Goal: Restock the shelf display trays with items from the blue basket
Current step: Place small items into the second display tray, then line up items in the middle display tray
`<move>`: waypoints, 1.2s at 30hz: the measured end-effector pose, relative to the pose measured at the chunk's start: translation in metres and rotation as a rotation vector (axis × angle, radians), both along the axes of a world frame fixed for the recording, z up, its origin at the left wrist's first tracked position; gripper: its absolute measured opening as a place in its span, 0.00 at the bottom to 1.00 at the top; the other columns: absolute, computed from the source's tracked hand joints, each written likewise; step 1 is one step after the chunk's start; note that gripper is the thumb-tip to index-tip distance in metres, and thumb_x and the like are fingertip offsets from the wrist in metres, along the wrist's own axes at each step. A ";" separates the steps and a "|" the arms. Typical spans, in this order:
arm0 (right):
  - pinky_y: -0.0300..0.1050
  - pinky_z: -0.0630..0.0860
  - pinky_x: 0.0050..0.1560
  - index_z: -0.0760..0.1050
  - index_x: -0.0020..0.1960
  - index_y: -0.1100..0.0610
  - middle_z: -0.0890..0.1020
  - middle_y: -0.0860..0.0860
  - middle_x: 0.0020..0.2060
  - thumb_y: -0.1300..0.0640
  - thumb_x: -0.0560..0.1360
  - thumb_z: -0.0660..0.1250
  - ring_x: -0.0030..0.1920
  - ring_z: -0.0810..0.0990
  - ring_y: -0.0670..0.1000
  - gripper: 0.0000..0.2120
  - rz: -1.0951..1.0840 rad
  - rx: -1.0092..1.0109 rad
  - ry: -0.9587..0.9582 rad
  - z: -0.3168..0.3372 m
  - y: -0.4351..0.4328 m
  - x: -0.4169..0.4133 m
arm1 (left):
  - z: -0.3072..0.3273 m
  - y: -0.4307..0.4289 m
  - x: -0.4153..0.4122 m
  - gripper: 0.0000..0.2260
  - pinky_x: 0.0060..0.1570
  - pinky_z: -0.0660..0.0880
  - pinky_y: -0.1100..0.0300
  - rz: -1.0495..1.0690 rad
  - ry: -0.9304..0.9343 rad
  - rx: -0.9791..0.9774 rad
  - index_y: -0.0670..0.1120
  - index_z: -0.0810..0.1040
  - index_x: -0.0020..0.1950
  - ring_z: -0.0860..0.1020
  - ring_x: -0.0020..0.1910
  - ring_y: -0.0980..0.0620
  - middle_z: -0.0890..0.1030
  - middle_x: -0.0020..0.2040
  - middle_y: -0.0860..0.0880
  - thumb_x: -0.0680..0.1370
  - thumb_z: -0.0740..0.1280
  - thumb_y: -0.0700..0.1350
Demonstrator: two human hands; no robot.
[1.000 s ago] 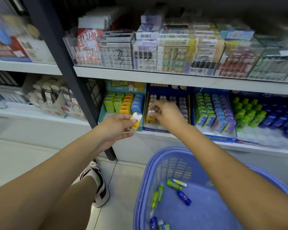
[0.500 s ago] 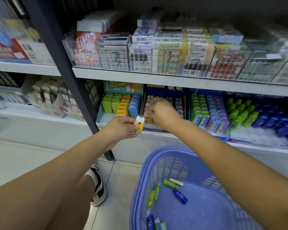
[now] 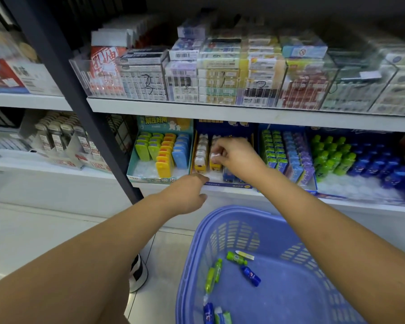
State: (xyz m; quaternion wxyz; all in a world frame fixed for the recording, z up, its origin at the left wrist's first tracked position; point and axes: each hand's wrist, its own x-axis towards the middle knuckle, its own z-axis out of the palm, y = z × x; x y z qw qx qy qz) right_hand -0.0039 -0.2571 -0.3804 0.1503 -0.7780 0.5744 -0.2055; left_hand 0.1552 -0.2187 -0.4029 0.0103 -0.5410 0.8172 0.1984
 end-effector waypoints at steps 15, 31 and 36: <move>0.46 0.65 0.58 0.76 0.60 0.62 0.74 0.59 0.58 0.57 0.77 0.61 0.63 0.69 0.57 0.14 0.033 -0.087 0.345 -0.003 0.002 0.010 | 0.004 0.004 -0.007 0.24 0.67 0.66 0.55 -0.034 -0.118 -0.020 0.42 0.64 0.73 0.67 0.69 0.45 0.66 0.73 0.43 0.79 0.62 0.47; 0.42 0.68 0.59 0.70 0.68 0.57 0.76 0.56 0.63 0.58 0.71 0.71 0.63 0.74 0.55 0.27 0.193 0.827 0.208 -0.208 0.182 -0.068 | -0.142 0.129 -0.067 0.18 0.65 0.63 0.59 -0.190 -0.249 0.424 0.43 0.72 0.68 0.70 0.67 0.46 0.73 0.68 0.42 0.77 0.61 0.37; 0.47 0.65 0.68 0.66 0.71 0.58 0.70 0.57 0.68 0.62 0.74 0.66 0.68 0.68 0.55 0.26 0.270 0.910 0.106 -0.249 0.196 -0.057 | -0.199 0.144 -0.055 0.18 0.66 0.62 0.57 -0.194 -0.370 0.575 0.38 0.69 0.68 0.69 0.69 0.43 0.71 0.69 0.39 0.78 0.61 0.37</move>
